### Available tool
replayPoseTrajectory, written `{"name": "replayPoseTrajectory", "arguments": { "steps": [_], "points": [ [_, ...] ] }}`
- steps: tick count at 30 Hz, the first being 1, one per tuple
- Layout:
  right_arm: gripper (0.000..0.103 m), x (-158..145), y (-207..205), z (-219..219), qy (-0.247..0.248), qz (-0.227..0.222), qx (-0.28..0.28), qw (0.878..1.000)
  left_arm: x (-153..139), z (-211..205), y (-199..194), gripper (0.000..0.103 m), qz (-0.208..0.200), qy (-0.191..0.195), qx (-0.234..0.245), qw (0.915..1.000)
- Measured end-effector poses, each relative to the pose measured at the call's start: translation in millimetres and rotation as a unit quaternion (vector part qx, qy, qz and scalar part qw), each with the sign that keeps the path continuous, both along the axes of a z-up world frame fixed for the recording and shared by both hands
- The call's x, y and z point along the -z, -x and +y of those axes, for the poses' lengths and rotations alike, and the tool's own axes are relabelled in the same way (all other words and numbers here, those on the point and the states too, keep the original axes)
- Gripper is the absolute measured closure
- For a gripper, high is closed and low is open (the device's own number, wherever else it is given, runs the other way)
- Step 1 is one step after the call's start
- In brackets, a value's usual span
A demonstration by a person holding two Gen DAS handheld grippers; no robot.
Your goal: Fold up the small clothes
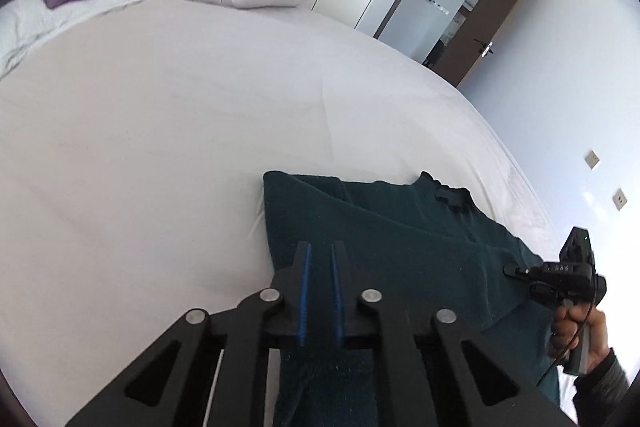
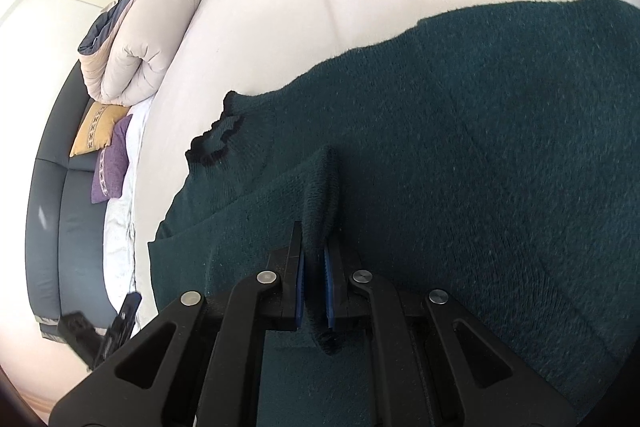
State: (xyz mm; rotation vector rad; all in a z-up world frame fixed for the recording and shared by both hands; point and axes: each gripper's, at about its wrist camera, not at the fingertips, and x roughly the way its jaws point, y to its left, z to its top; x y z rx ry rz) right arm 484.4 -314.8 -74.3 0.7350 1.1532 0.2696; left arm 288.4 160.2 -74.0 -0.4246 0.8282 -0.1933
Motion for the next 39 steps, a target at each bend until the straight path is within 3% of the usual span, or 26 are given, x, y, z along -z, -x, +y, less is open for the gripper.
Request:
{"name": "replayPoseTrajectory", "arguments": {
  "steps": [5, 8, 11, 15, 23, 25, 29, 31, 34, 35, 36, 37, 39],
  "points": [
    [0.096, 20, 43, -56, -0.01, -0.005, -0.008, 1.0, 12, -10, -22, 0.096, 0.014, -0.021, 0.029, 0.9993],
    [0.096, 20, 45, -59, -0.009, -0.008, -0.012, 1.0, 19, -22, -32, 0.096, 0.022, -0.05, 0.046, 0.9975],
    [0.096, 20, 49, -64, -0.008, -0.011, -0.015, 1.0, 40, -19, -40, 0.099, 0.045, -0.05, 0.047, 0.9966],
    [0.096, 24, 56, -71, -0.022, -0.012, -0.01, 1.0, 39, -7, -30, 0.1, 0.037, -0.025, 0.039, 0.9982],
    [0.096, 29, 82, -85, -0.049, -0.016, 0.006, 0.999, 31, -25, 22, 0.099, 0.023, -0.107, 0.066, 0.9918],
    [0.095, 30, 93, -91, -0.063, -0.019, 0.011, 0.998, 29, -34, 33, 0.095, 0.017, -0.136, 0.07, 0.9881],
    [0.095, 29, 120, -111, -0.082, -0.018, 0.033, 0.996, 23, -46, 53, 0.067, 0.019, -0.176, 0.073, 0.9815],
    [0.093, 23, 140, -127, -0.073, -0.023, 0.047, 0.996, 19, -48, 66, 0.059, 0.023, -0.167, 0.074, 0.9829],
    [0.079, 12, 176, -156, -0.059, -0.043, 0.07, 0.995, 9, -56, 89, 0.036, 0.006, -0.13, 0.071, 0.989],
    [0.062, 7, 195, -173, -0.066, -0.055, 0.087, 0.993, 4, -59, 99, 0.03, -0.002, -0.113, 0.074, 0.9909],
    [0.044, 4, 209, -187, -0.072, -0.064, 0.104, 0.99, 1, -64, 107, 0.028, -0.008, -0.098, 0.08, 0.992],
    [0.036, 2, 225, -203, -0.083, -0.076, 0.123, 0.986, -2, -71, 114, 0.027, -0.011, -0.087, 0.086, 0.9925],
    [0.034, -5, 261, -243, -0.08, -0.091, 0.178, 0.976, -5, -86, 125, 0.026, -0.008, -0.07, 0.097, 0.9928]
  ]
}}
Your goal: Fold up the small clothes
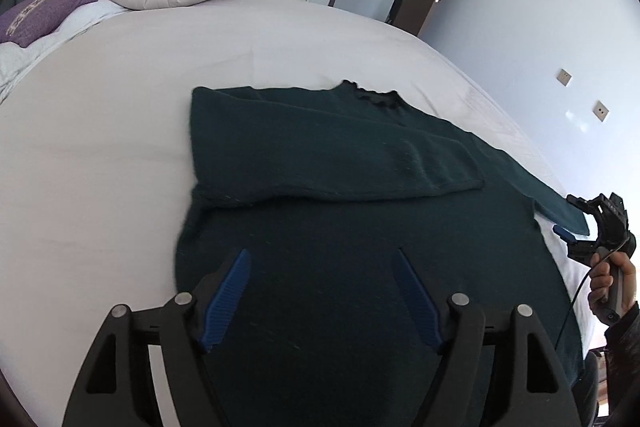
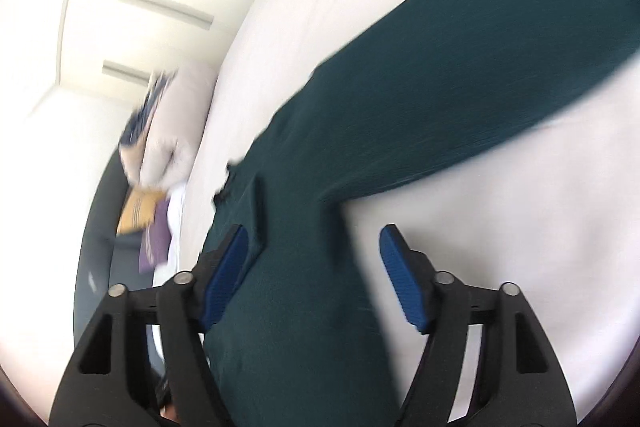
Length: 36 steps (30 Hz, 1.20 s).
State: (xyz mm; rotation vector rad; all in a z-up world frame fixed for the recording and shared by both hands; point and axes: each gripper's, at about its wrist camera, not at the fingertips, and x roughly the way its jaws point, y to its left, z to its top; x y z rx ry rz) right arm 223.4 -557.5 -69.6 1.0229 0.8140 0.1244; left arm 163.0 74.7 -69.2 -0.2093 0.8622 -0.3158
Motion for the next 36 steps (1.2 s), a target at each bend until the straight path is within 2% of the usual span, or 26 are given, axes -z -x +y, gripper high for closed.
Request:
{"name": "replayPoseTrajectory", "arguments": {
  "steps": [3, 5, 7, 9, 12, 15, 18, 20, 22, 23, 25, 27, 29, 31, 32, 36],
  "points": [
    [0.034, 0, 51, -61, -0.019, -0.003, 0.088, 0.996, 1, -27, 8, 0.026, 0.019, 0.026, 0.024, 0.9992],
    [0.035, 8, 86, -107, -0.054, -0.003, 0.158, 0.986, 3, -43, 12, 0.026, 0.029, 0.04, 0.034, 0.9982],
    [0.035, 11, 109, -138, -0.079, -0.02, 0.202, 0.976, 5, -58, 13, 0.026, 0.041, 0.053, 0.042, 0.9968],
    [0.036, 8, 125, -166, -0.079, -0.025, 0.237, 0.968, 6, -69, 14, 0.026, 0.05, 0.065, 0.045, 0.9957],
    [0.037, 9, 131, -200, -0.093, -0.031, 0.277, 0.956, 9, -81, 11, 0.026, 0.062, 0.086, 0.044, 0.9934],
    [0.049, 17, 131, -228, -0.127, -0.034, 0.314, 0.94, 11, -87, 10, 0.026, 0.071, 0.091, 0.043, 0.9924],
    [0.057, 19, 125, -246, -0.133, -0.035, 0.324, 0.936, 14, -88, 9, 0.026, 0.078, 0.096, 0.043, 0.9914],
    [0.061, 18, 118, -251, -0.12, -0.036, 0.32, 0.939, 17, -86, 5, 0.026, 0.083, 0.102, 0.041, 0.9905],
    [0.072, 18, 112, -251, -0.106, -0.035, 0.316, 0.942, 20, -86, 0, 0.026, 0.089, 0.115, 0.036, 0.9887],
    [0.074, 19, 107, -247, -0.098, -0.03, 0.314, 0.944, 20, -85, -3, 0.026, 0.091, 0.121, 0.035, 0.9879],
    [0.087, 14, 100, -244, -0.075, -0.019, 0.306, 0.949, 20, -85, -8, 0.026, 0.092, 0.132, 0.035, 0.9863],
    [0.09, 7, 94, -229, -0.049, -0.012, 0.293, 0.955, 20, -85, -14, 0.026, 0.093, 0.14, 0.039, 0.9851],
    [0.091, -12, 83, -209, -0.016, -0.016, 0.27, 0.963, 20, -84, -21, 0.026, 0.093, 0.149, 0.041, 0.9836],
    [0.091, -38, 65, -176, 0.03, -0.026, 0.228, 0.973, 17, -82, -30, 0.026, 0.091, 0.163, 0.04, 0.9816],
    [0.091, -55, 49, -146, 0.061, -0.033, 0.186, 0.98, 16, -81, -34, 0.026, 0.09, 0.172, 0.039, 0.9802],
    [0.091, -89, 2, -12, 0.146, -0.054, 0.042, 0.987, 12, -81, -55, 0.024, 0.099, 0.219, 0.034, 0.9702]
  ]
}}
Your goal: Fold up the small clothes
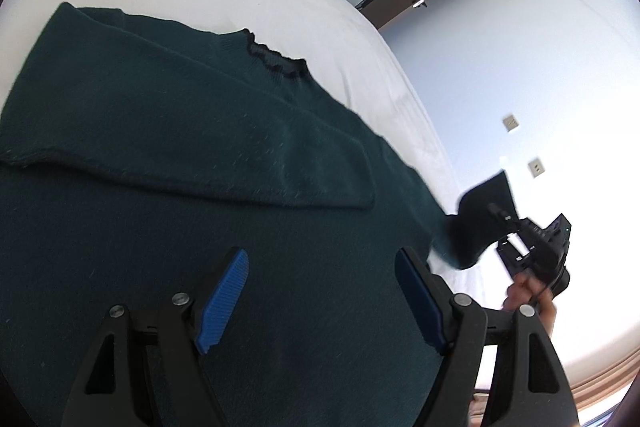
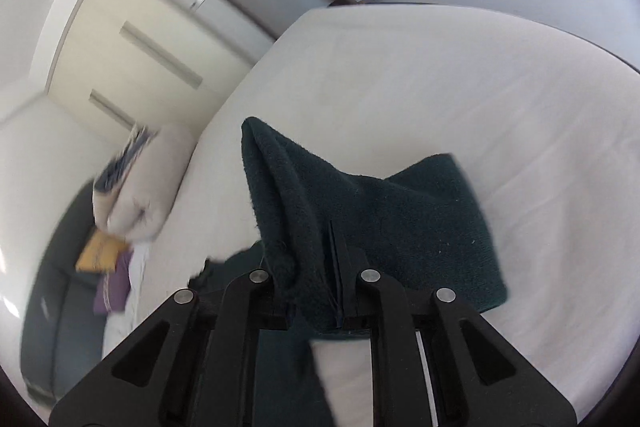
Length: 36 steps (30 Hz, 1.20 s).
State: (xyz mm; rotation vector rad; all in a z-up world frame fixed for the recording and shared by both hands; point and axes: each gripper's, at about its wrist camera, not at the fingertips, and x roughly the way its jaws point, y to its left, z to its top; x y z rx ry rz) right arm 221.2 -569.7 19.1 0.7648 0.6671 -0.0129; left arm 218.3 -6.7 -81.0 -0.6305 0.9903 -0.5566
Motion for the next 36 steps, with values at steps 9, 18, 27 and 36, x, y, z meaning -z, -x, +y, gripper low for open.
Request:
{"name": "replayPoseTrajectory", "arguments": {
  "steps": [9, 18, 27, 36],
  "points": [
    [0.091, 67, -19, 276, 0.144, 0.07, -0.203, 0.966, 15, -23, -29, 0.015, 0.044, 0.079, 0.016, 0.9958],
    [0.041, 79, -18, 234, 0.113, 0.074, -0.226, 0.965, 33, -79, -49, 0.013, 0.098, 0.088, 0.062, 0.9894],
    [0.034, 72, 58, 173, 0.005, 0.078, -0.221, 0.972, 34, -96, -64, 0.096, 0.106, 0.049, 0.073, 0.9904],
    [0.034, 77, 77, 136, -0.042, 0.072, -0.213, 0.973, -29, -34, -83, 0.095, 0.0, -0.035, 0.036, 0.9987]
  ]
}}
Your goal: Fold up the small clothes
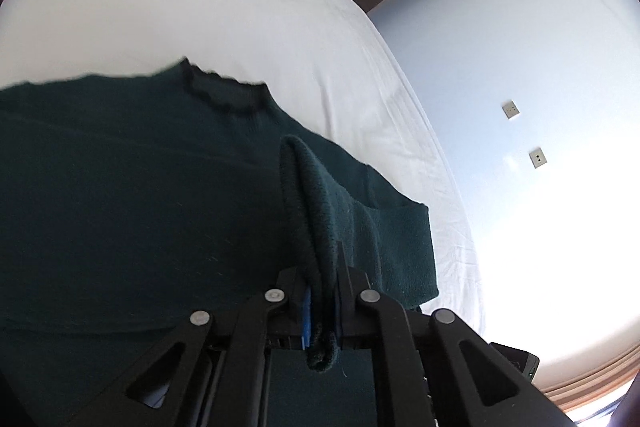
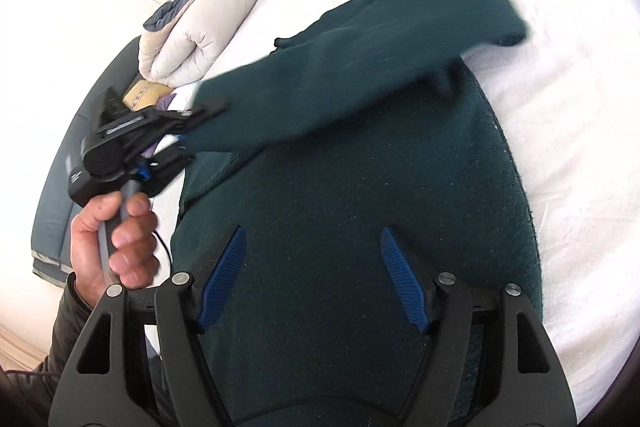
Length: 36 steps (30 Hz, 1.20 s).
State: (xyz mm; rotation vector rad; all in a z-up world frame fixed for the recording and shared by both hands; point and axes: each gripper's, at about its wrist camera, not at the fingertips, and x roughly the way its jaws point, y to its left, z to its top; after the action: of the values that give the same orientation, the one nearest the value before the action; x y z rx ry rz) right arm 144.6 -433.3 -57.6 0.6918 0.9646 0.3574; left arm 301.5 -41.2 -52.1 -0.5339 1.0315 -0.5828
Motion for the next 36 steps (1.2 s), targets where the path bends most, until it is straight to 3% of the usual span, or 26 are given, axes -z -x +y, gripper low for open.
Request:
{"name": "replayPoseTrajectory", "arguments": {
  "steps": [4, 10, 18, 21, 24, 27, 34, 36],
  "points": [
    [0.034, -6, 18, -9, 0.007, -0.001, 0.002, 1.0, 1, 36, -10, 0.095, -0.005, -0.02, -0.026, 0.9994],
    [0.034, -3, 3, -7, 0.004, 0.008, 0.007, 1.0, 36, 81, -19, 0.095, 0.018, -0.039, -0.065, 0.997],
    [0.034, -11, -13, -15, 0.017, 0.01, 0.009, 1.0, 50, 86, -25, 0.095, 0.011, -0.062, -0.066, 0.9959],
    [0.034, -22, -25, -26, 0.01, 0.0, 0.014, 1.0, 62, 89, -26, 0.094, 0.014, -0.05, -0.068, 0.9963],
    [0.034, -41, -45, -46, -0.016, -0.025, 0.022, 0.999, 73, 96, -21, 0.093, 0.009, -0.02, -0.078, 0.9967],
    [0.034, -44, -77, -68, -0.049, -0.016, 0.032, 0.998, 81, 104, -16, 0.092, 0.001, 0.01, -0.085, 0.9964],
    [0.035, 2, -157, -96, -0.135, 0.066, 0.032, 0.988, 87, 112, -6, 0.092, -0.022, 0.023, -0.084, 0.9959],
    [0.034, 3, -170, -101, -0.152, 0.055, 0.036, 0.986, 90, 114, -5, 0.092, -0.024, 0.03, -0.084, 0.9958]
  ]
}}
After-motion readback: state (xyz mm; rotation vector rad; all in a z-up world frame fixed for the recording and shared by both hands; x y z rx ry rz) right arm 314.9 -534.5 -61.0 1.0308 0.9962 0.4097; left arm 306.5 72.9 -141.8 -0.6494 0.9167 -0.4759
